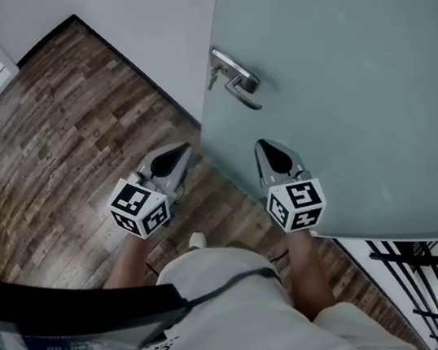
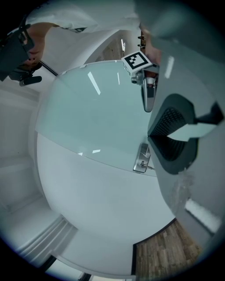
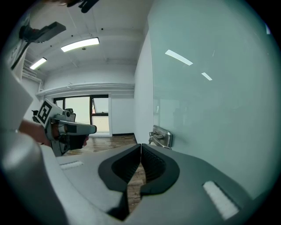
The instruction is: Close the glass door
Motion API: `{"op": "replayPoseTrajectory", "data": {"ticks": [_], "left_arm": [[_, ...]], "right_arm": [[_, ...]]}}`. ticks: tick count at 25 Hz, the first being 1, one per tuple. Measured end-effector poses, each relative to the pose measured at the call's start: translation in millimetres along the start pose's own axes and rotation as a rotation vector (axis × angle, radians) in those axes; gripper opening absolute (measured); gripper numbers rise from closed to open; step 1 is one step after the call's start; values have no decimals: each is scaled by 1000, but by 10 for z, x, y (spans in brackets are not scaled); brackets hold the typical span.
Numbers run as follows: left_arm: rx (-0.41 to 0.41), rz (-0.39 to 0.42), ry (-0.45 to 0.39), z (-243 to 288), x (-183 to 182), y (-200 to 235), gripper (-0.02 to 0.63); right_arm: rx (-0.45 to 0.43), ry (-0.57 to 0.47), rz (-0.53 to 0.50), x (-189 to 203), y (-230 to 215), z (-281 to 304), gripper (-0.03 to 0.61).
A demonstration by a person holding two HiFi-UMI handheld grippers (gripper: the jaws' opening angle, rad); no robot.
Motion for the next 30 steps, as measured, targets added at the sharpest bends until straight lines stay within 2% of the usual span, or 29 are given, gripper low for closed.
{"op": "replayPoseTrajectory", "data": {"ticks": [7, 12, 18, 22, 28, 30], "left_arm": [[19, -14, 3, 128, 19, 52, 5], [-6, -26, 1, 205, 14, 7, 5], [-51, -47, 10, 165, 66, -24, 5], [-75, -53, 19, 119, 94, -45, 5], [-119, -47, 23, 51, 148, -17, 5], [-128, -46, 21, 25, 139, -31, 5]], "right_arm": [[46, 114, -186, 117, -292, 371, 15], [24, 176, -311, 109, -575, 746, 78], [-41, 259, -451, 123, -632, 1152, 172], [-72, 319, -494, 215, -698, 1318, 195], [-118, 376, -490, 421, -719, 1514, 193], [-99, 366, -478, 406, -748, 1524, 167]]}}
Point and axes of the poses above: the fingertips, and each gripper's own axes: z forward along the fingers, y to its left, x out of its underside, the point moved 3 cm from there along -z, backward along the fingers, and after that the axes turned 1 degree about -x, right-handed, at the moved point
